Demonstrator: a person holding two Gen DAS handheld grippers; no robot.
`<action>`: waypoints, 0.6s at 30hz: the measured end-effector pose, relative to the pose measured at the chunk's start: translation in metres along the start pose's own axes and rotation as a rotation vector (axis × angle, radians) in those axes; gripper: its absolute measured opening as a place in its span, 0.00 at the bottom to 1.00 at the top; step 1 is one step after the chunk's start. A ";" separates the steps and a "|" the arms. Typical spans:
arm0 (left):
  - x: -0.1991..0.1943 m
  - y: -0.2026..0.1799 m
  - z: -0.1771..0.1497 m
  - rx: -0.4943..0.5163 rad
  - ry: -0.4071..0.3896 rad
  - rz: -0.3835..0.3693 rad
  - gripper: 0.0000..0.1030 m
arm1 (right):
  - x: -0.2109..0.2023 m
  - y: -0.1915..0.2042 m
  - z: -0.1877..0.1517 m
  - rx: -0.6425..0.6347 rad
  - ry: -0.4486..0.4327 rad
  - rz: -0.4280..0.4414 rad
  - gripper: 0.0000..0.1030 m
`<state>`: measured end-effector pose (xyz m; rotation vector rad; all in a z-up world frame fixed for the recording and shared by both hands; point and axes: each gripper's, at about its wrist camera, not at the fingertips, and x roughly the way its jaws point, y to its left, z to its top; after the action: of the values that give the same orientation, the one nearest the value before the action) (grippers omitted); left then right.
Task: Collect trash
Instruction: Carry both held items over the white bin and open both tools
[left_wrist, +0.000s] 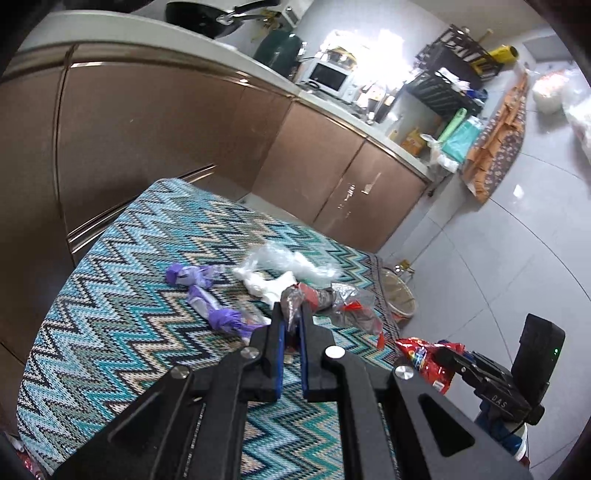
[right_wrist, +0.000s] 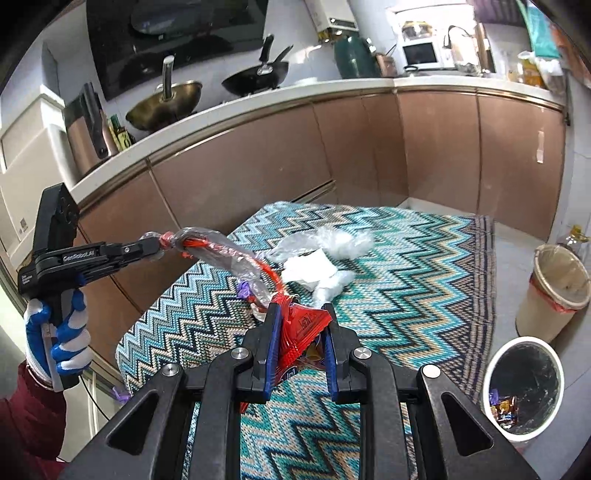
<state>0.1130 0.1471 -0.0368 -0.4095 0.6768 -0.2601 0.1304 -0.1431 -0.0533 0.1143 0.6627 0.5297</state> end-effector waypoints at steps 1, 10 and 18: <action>0.000 -0.007 0.000 0.009 0.001 -0.007 0.06 | -0.006 -0.003 -0.001 0.004 -0.010 -0.006 0.20; 0.033 -0.090 0.000 0.124 0.063 -0.064 0.06 | -0.070 -0.061 -0.011 0.075 -0.108 -0.121 0.20; 0.116 -0.208 -0.009 0.280 0.180 -0.117 0.06 | -0.115 -0.154 -0.026 0.187 -0.140 -0.294 0.20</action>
<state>0.1735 -0.0829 -0.0144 -0.1581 0.7815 -0.5011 0.1053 -0.3353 -0.0506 0.2232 0.5785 0.1742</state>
